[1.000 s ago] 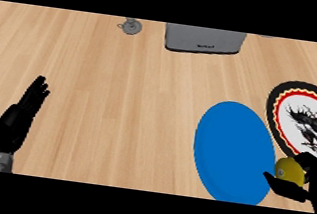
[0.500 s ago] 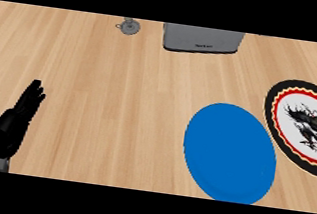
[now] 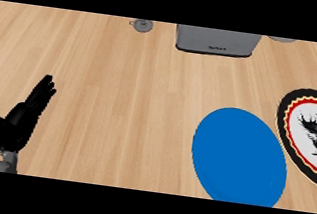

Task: Pick the lemon from the plate and place it in the plate

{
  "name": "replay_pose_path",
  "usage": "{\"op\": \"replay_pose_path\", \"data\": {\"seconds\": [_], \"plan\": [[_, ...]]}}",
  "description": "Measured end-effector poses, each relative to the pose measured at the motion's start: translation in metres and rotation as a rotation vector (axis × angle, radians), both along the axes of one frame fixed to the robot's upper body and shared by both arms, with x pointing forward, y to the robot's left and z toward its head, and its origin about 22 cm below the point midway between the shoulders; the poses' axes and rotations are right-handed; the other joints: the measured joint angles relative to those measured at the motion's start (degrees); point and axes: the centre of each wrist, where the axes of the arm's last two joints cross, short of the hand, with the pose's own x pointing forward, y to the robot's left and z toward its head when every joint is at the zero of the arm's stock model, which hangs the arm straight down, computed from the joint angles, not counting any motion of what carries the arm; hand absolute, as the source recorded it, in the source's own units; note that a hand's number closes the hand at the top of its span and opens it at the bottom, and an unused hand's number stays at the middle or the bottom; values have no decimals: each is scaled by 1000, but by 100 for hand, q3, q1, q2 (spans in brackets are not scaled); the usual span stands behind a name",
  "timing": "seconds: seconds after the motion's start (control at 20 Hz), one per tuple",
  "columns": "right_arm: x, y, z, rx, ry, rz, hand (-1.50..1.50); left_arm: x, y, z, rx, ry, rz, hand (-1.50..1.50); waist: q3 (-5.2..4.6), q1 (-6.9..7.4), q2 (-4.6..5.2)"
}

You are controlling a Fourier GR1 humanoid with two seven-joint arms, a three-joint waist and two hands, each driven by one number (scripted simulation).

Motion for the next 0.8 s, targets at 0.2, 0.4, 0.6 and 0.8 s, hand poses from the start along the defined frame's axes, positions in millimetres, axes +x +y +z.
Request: {"op": "replay_pose_path", "data": {"seconds": [0.2,0.4,0.6,0.8], "plan": [[0,0,14,12,-45,28,150,5,-8,0,2,-6,-17,0,-2,88,15],[25,2,23,22,-52,44,150,6,-10,4,-3,-8,-30,0,0,151,24],[60,18,29,47,-32,84,150,10,-11,4,-13,-5,-33,0,-2,186,32],[99,35,17,84,-18,123,150,-1,-10,1,-8,-3,-44,0,0,234,34]]}}
